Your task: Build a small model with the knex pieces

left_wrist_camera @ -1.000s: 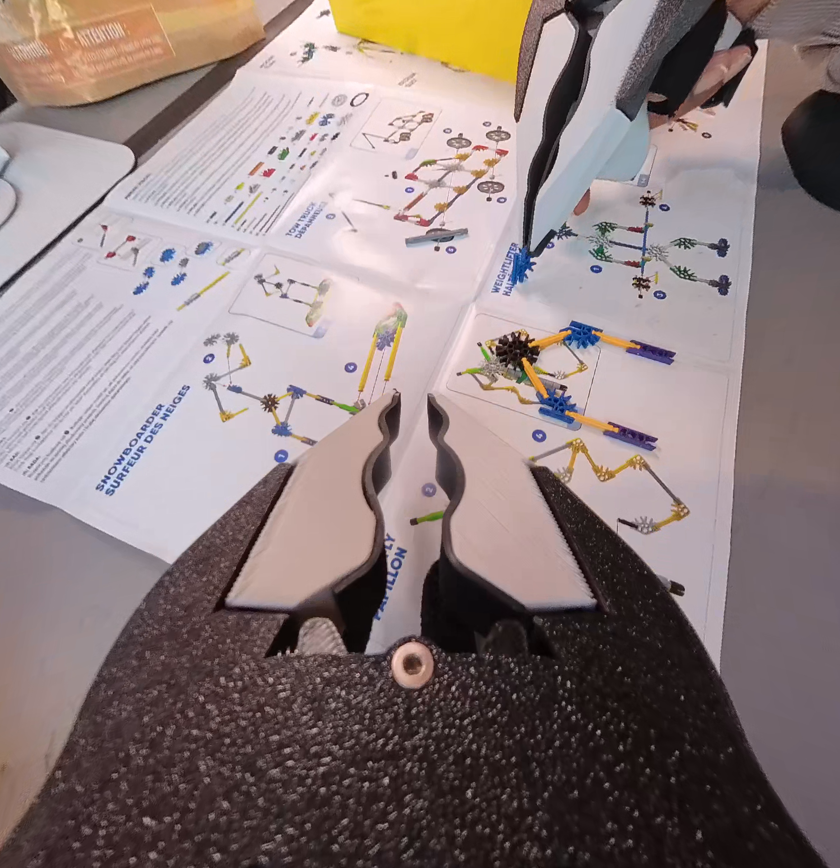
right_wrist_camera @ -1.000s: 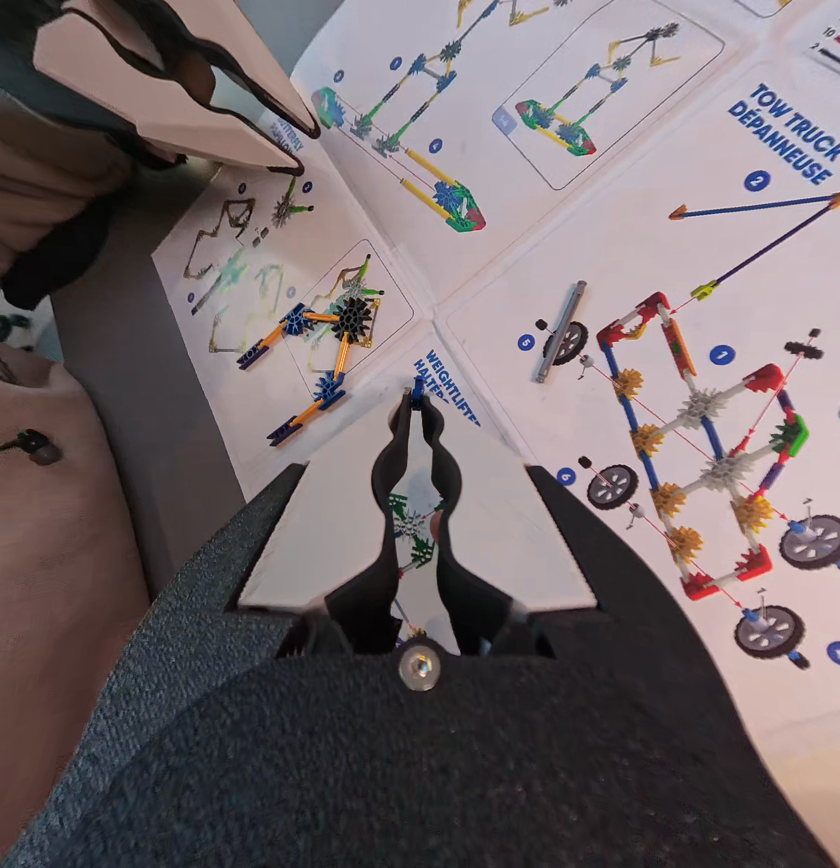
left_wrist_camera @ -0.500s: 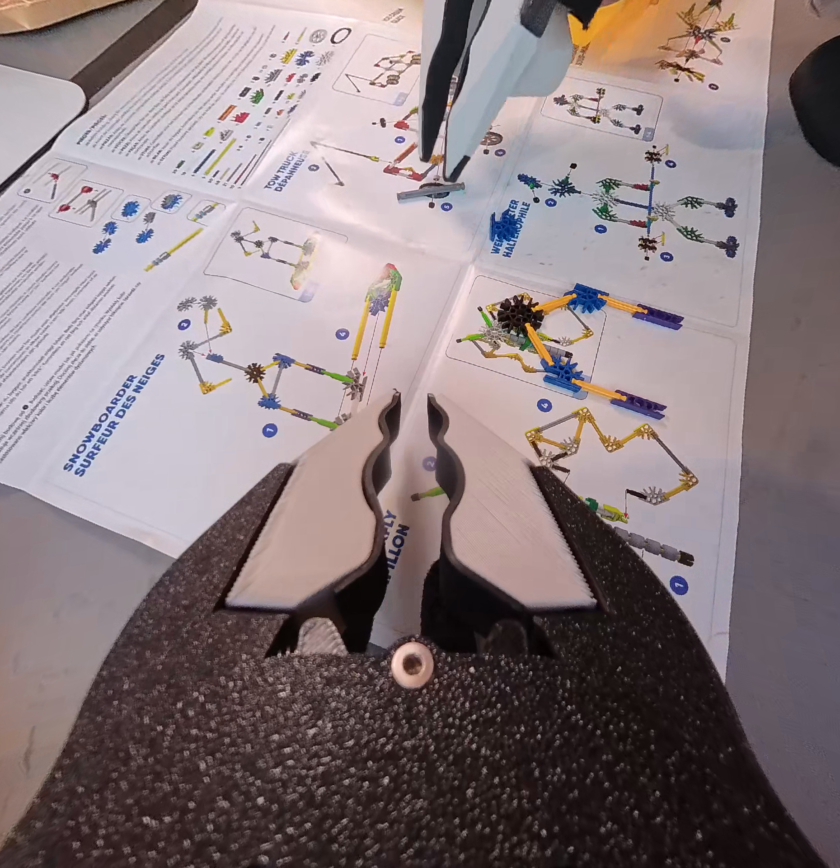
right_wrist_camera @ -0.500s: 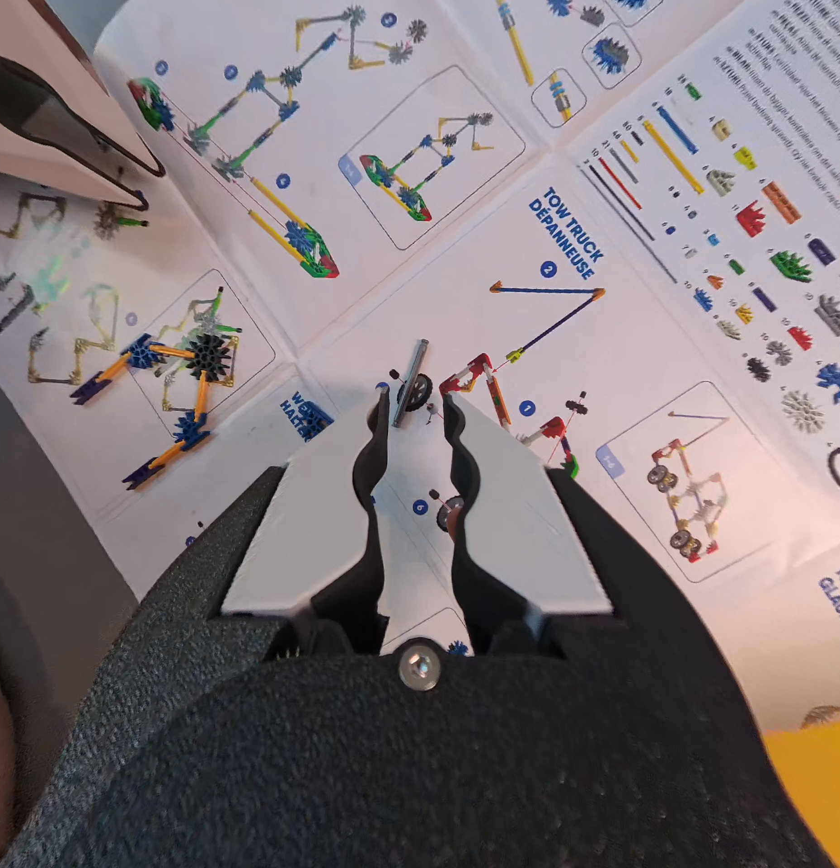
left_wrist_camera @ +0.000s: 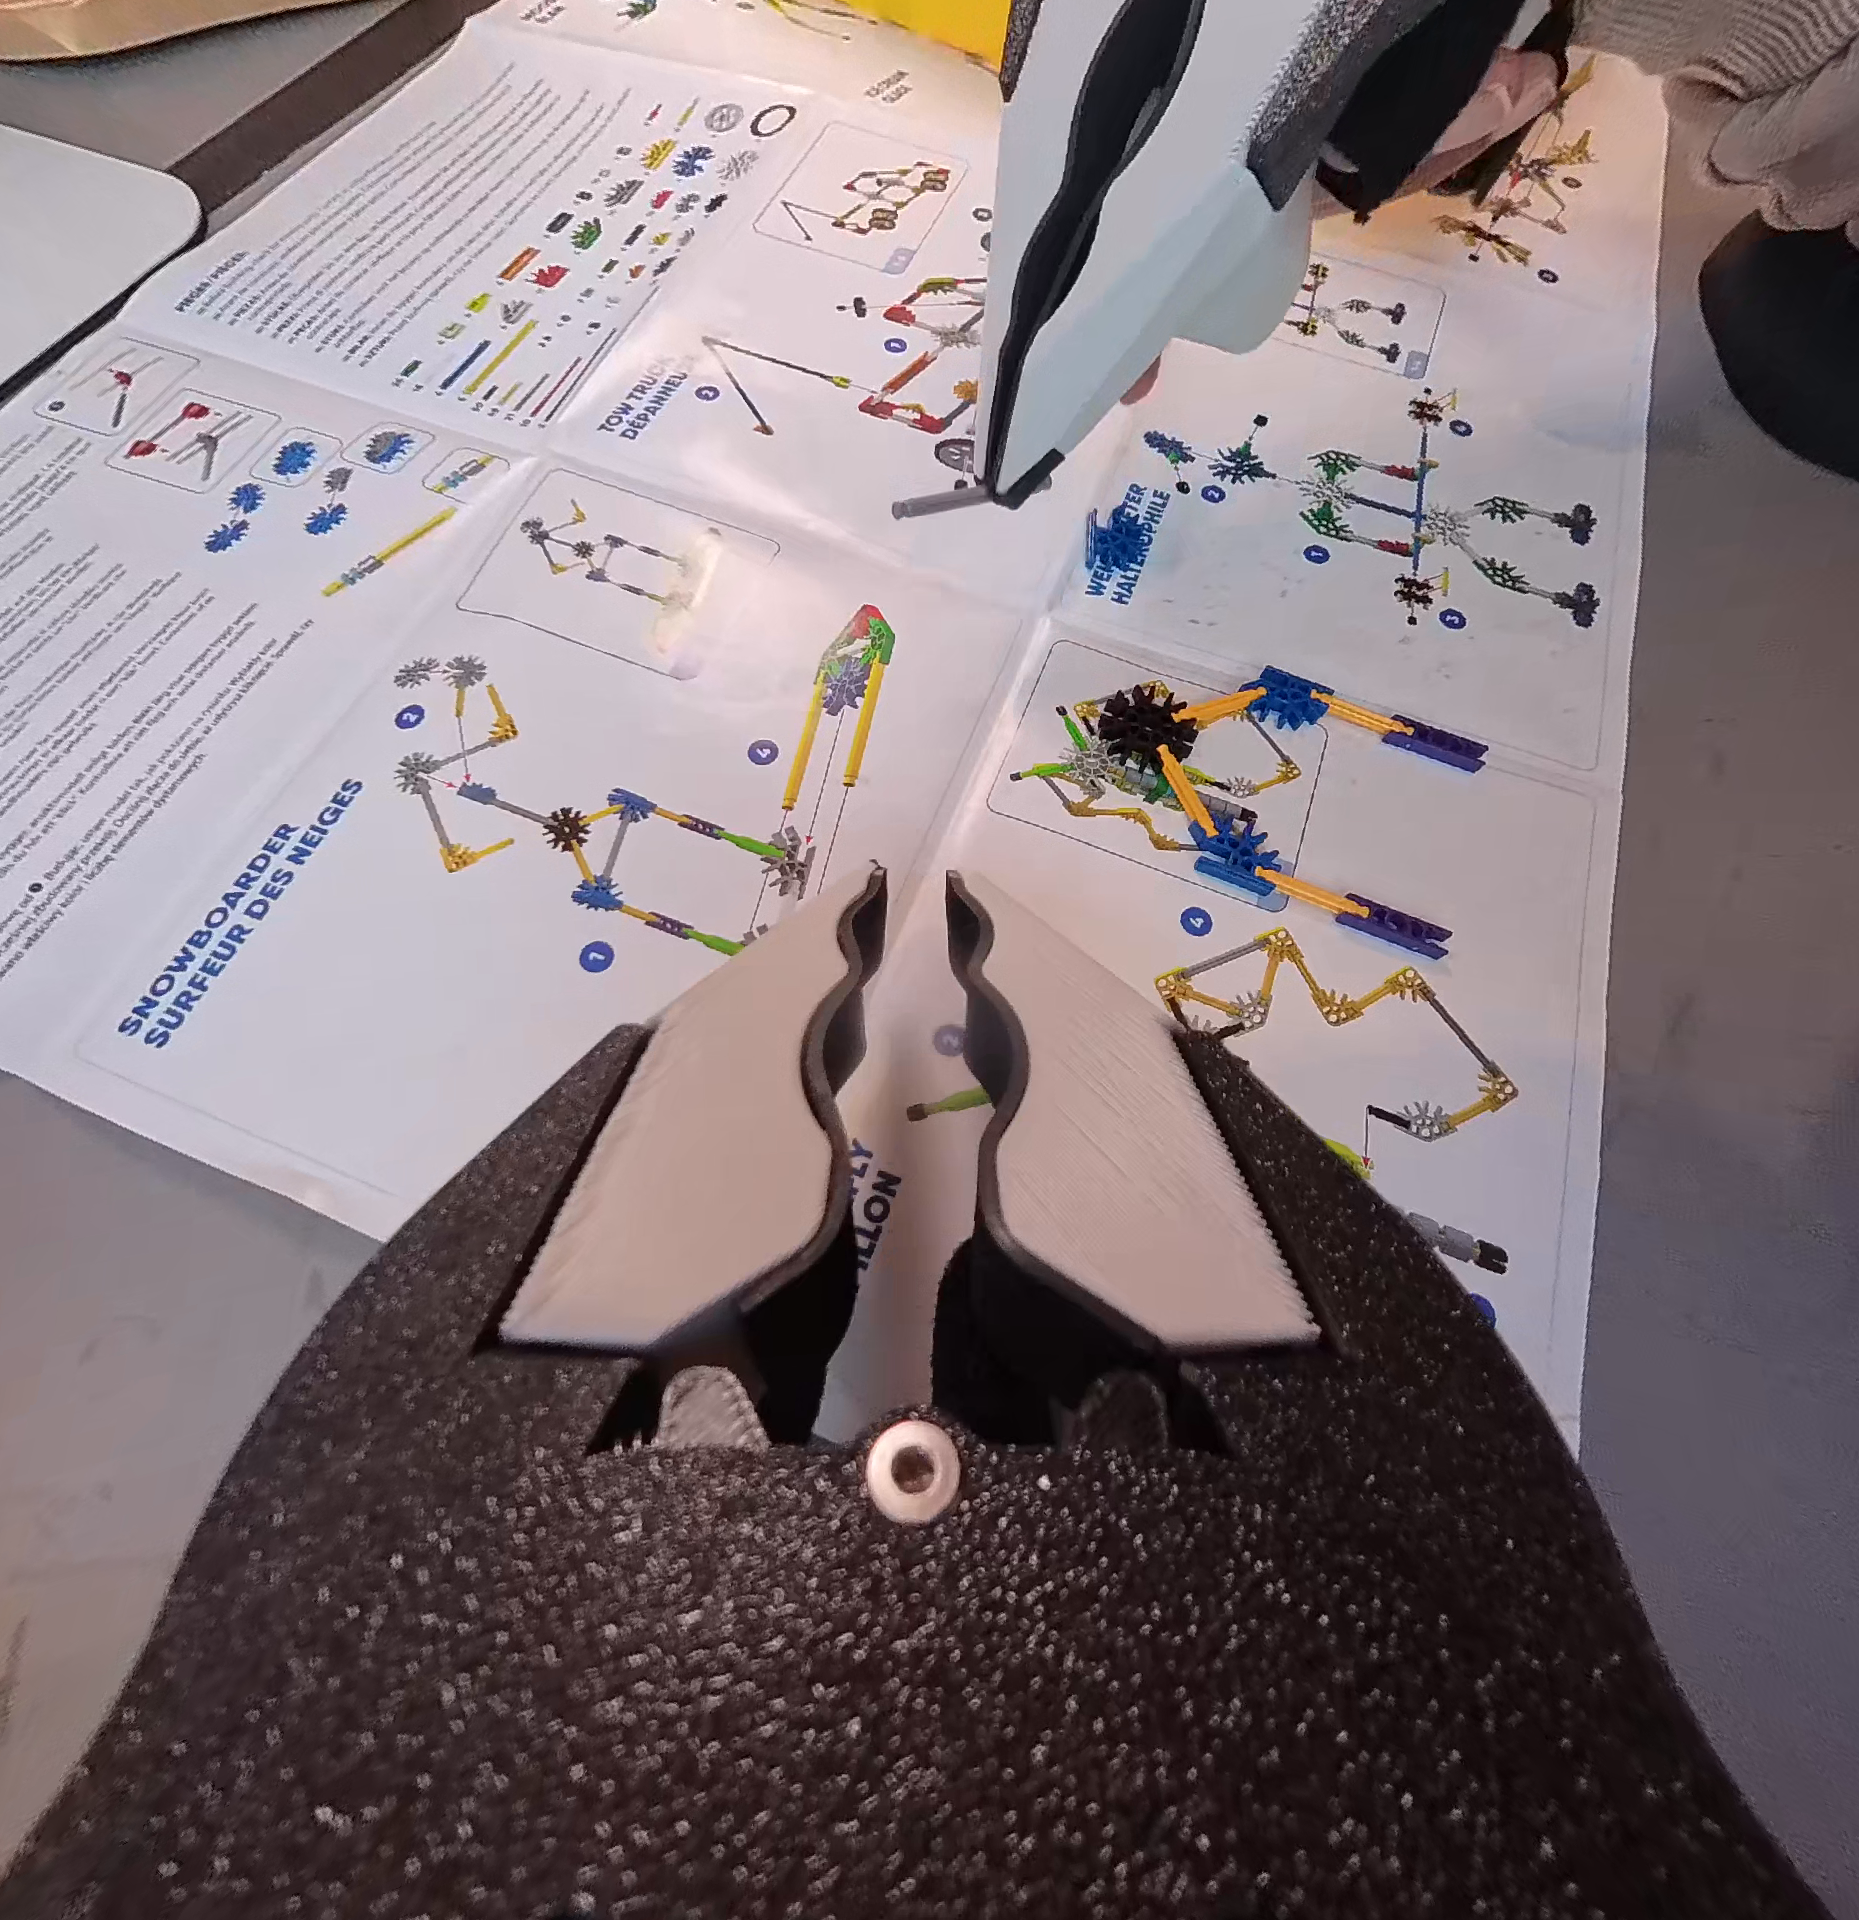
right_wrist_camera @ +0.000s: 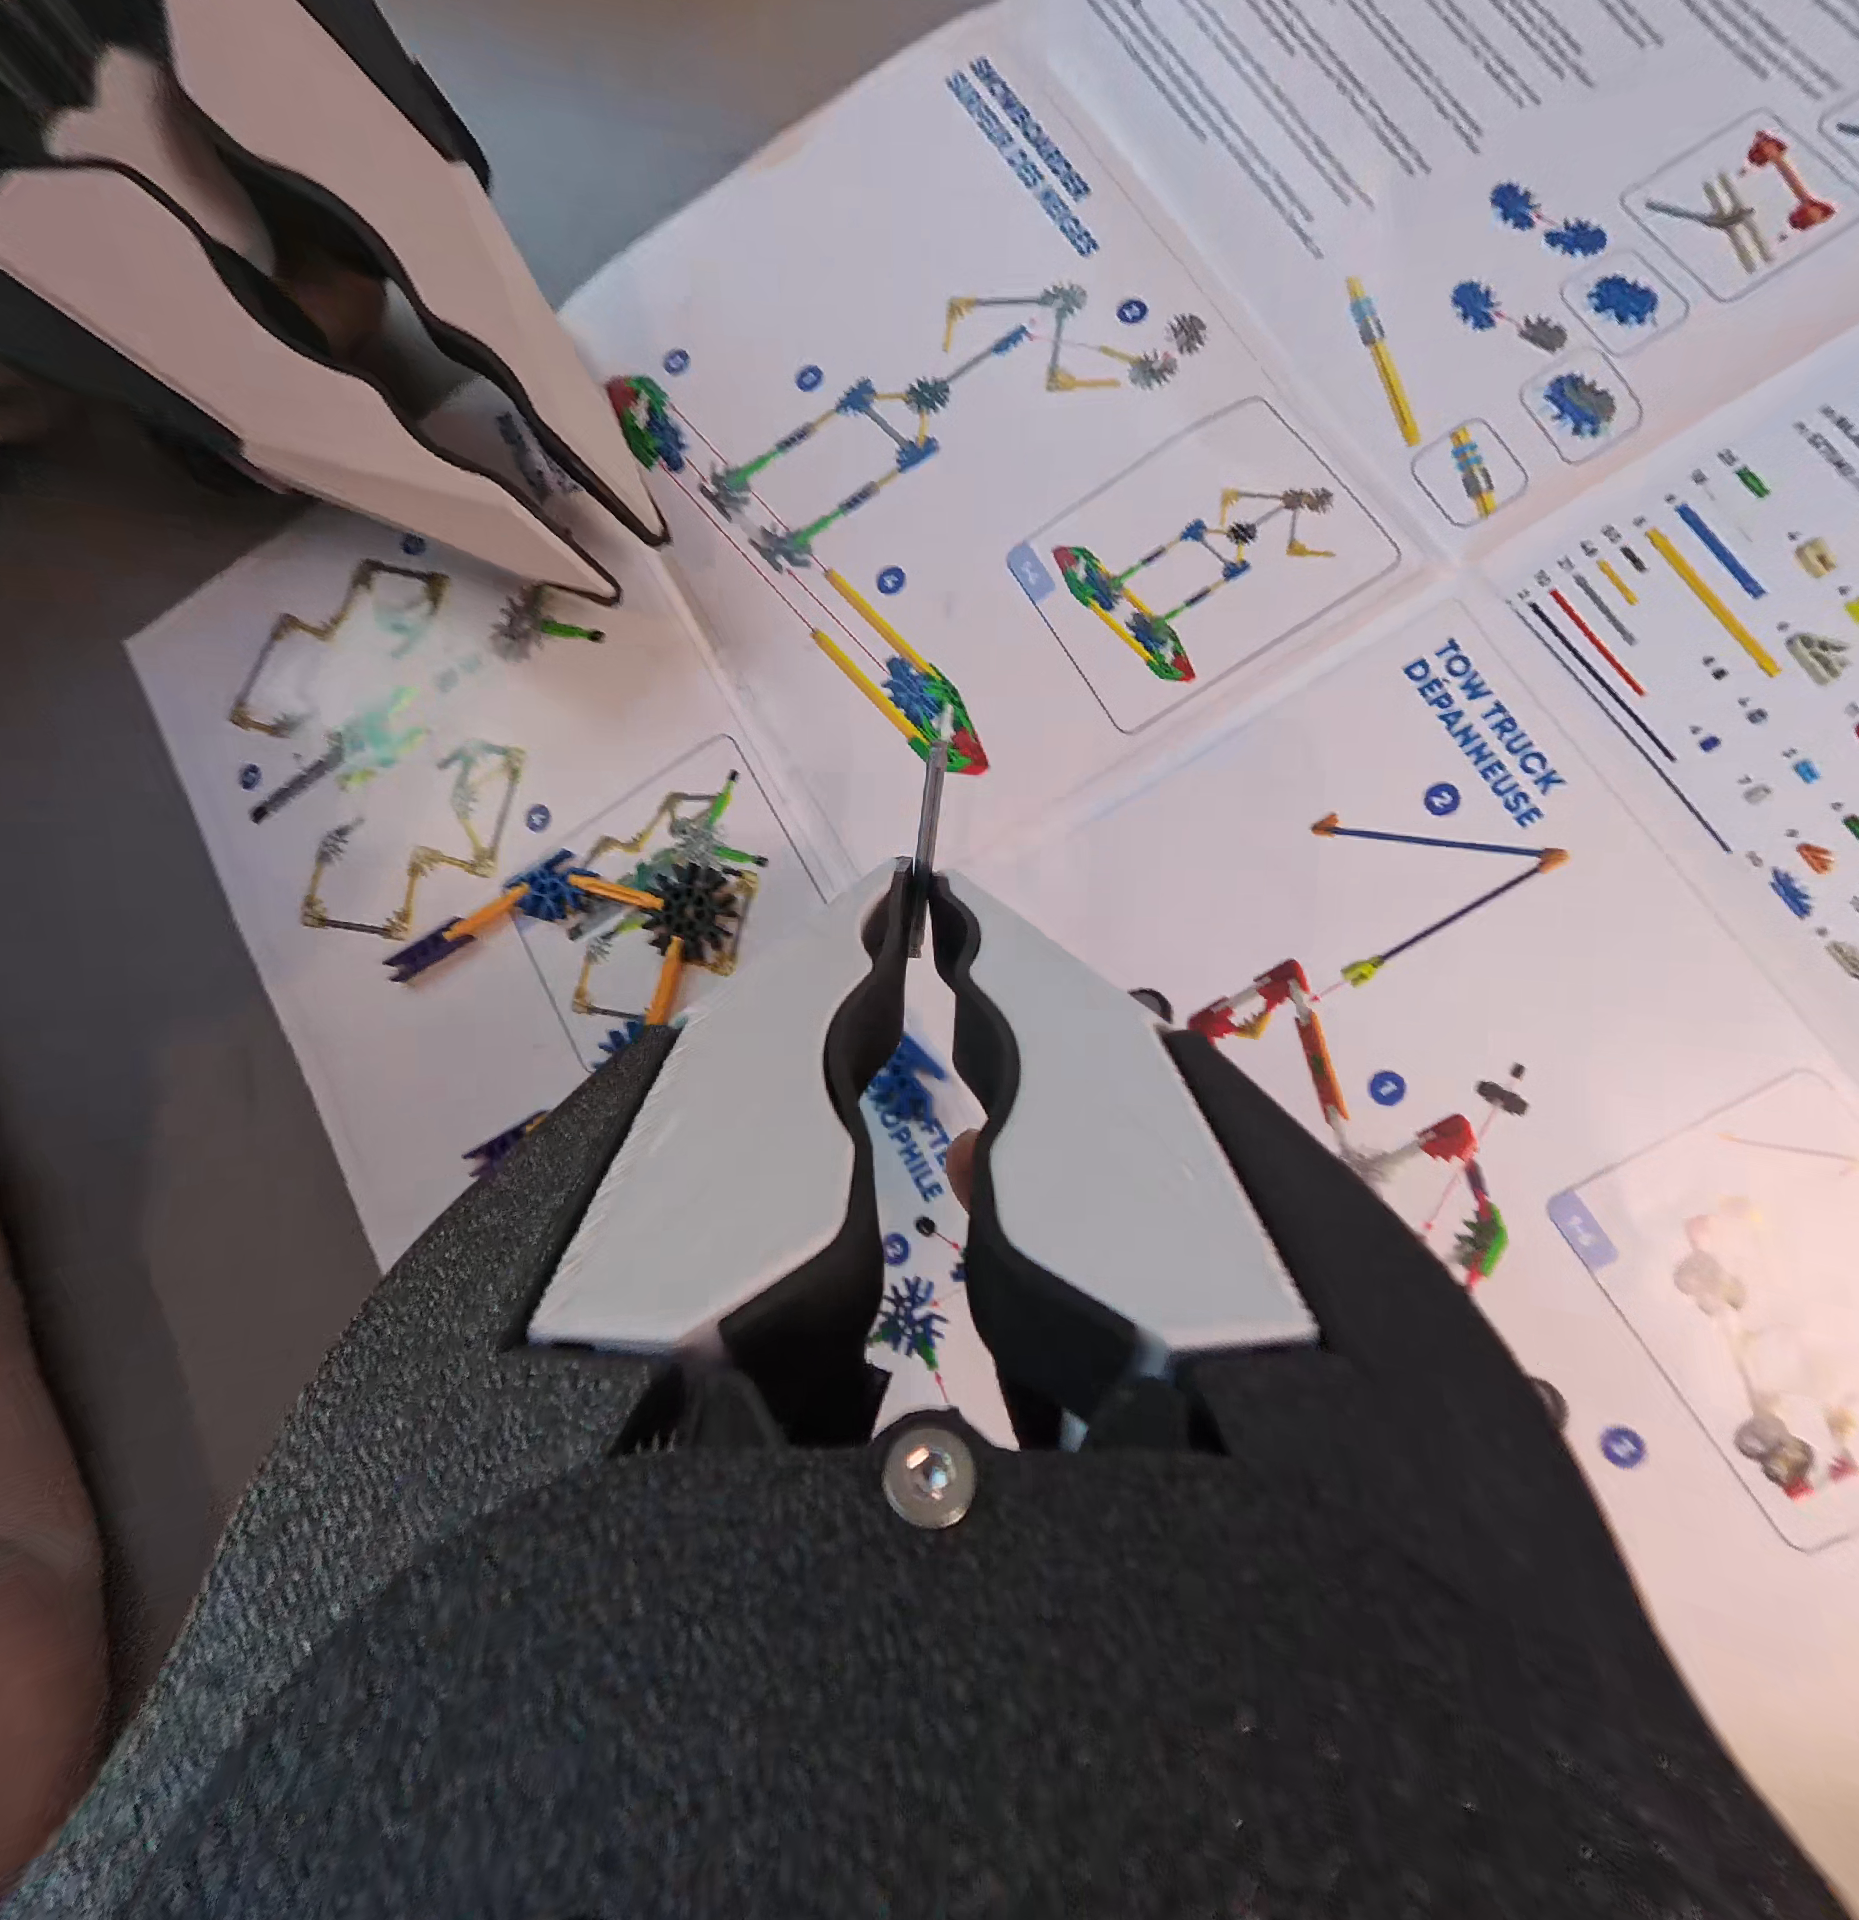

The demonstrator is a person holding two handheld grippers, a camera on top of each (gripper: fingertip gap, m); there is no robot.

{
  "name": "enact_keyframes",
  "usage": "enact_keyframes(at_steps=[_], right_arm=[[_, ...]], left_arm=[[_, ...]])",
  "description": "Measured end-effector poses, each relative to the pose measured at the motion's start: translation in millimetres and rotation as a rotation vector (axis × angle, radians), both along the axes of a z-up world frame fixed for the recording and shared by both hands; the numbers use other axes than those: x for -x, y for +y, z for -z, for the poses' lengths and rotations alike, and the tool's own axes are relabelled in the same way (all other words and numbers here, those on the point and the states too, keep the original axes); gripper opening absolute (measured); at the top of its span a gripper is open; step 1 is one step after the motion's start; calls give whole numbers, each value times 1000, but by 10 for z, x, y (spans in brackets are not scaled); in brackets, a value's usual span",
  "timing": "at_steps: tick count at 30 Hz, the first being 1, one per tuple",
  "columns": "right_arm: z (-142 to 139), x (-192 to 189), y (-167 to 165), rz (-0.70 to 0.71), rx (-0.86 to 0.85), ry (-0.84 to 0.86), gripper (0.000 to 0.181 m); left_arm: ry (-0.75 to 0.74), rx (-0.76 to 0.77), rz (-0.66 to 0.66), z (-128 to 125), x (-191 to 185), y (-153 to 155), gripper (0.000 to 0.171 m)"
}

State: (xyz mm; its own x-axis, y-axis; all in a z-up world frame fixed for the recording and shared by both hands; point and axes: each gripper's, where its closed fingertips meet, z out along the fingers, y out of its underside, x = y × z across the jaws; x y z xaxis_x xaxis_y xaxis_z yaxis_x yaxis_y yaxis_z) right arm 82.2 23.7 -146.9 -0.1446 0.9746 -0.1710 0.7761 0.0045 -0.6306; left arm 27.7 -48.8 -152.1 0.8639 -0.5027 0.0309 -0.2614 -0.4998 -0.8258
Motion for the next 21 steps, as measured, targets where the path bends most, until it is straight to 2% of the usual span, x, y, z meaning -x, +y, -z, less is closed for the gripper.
enact_keyframes(at_steps=[4,10,14,21], right_arm=[[-60,113,-240,41,128,38,1],[-29,187,-339,176,280,38,1],[-9,197,-364,229,357,34,1],[64,181,-428,256,408,14,2]], left_arm=[[-20,-12,-4,-40,-55,17,11],[30,-49,-31,-65,-138,112,11],[104,-47,5,-40,-121,247,11],[81,15,128,-20,-218,464,11]])
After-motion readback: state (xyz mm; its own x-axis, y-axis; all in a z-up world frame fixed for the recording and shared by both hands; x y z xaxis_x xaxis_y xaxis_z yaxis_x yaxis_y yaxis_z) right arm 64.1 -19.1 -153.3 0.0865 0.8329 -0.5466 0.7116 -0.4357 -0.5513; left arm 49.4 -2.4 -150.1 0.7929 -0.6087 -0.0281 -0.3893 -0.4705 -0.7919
